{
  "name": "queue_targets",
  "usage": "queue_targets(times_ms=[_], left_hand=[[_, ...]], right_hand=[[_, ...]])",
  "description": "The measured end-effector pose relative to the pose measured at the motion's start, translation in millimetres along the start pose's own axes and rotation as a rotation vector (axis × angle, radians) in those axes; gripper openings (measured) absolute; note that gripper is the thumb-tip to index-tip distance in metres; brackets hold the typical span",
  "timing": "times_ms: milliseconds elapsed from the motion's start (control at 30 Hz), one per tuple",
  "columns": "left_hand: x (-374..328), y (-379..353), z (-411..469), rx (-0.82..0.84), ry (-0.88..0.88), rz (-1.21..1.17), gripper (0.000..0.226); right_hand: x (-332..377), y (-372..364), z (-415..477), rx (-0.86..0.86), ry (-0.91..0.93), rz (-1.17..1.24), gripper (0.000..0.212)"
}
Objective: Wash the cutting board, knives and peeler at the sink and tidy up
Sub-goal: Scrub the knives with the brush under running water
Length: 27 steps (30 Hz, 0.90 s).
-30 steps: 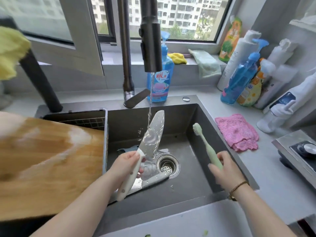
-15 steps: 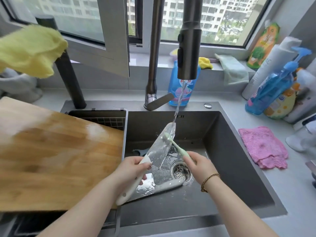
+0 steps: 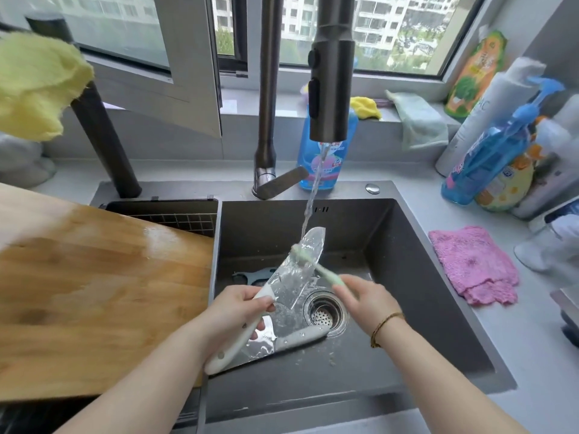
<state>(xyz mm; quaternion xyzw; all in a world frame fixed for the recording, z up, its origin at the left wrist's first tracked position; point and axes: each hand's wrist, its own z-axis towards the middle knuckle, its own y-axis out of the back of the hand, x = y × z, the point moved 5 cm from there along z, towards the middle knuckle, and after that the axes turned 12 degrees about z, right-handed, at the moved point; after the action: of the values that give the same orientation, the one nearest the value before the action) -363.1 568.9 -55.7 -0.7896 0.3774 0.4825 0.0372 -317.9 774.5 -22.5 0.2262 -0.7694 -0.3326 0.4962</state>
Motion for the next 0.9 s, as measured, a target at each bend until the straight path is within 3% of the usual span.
queue_targets(times_ms=[100, 233, 367, 467, 600, 700, 833, 900], left_hand=[[-1.5, -3.4, 0.3, 0.010, -0.013, 0.010, 0.021], [0.1, -0.8, 0.8, 0.017, -0.012, -0.014, 0.019], [-2.4, -2.6, -2.5, 0.043, -0.030, 0.004, 0.017], [-4.2, -3.7, -3.9, 0.042, -0.034, 0.020, 0.019], [-5.2, -4.1, -6.1, 0.043, -0.034, 0.046, 0.020], [-5.7, -2.4, -5.2, 0.025, -0.022, 0.021, 0.017], [-7.4, -0.1, -5.2, 0.019, -0.012, -0.028, 0.016], [-7.8, 0.2, -5.4, 0.022, -0.005, -0.030, 0.017]], right_hand=[[-11.3, 16.0, 7.8, -0.121, -0.069, 0.067, 0.029], [-3.7, -5.2, -7.5, 0.038, 0.032, -0.006, 0.030], [-21.8, 13.7, 4.0, -0.125, -0.068, 0.070, 0.029], [-23.9, 8.6, 2.6, -0.079, -0.057, 0.022, 0.028], [-24.6, 17.8, 5.0, -0.152, -0.085, 0.056, 0.031], [-13.6, 3.2, -0.5, -0.037, -0.002, -0.027, 0.031], [-16.1, 4.0, -8.0, -0.085, -0.013, 0.006, 0.030], [-14.5, -6.7, -19.1, 0.005, 0.055, -0.024, 0.029]])
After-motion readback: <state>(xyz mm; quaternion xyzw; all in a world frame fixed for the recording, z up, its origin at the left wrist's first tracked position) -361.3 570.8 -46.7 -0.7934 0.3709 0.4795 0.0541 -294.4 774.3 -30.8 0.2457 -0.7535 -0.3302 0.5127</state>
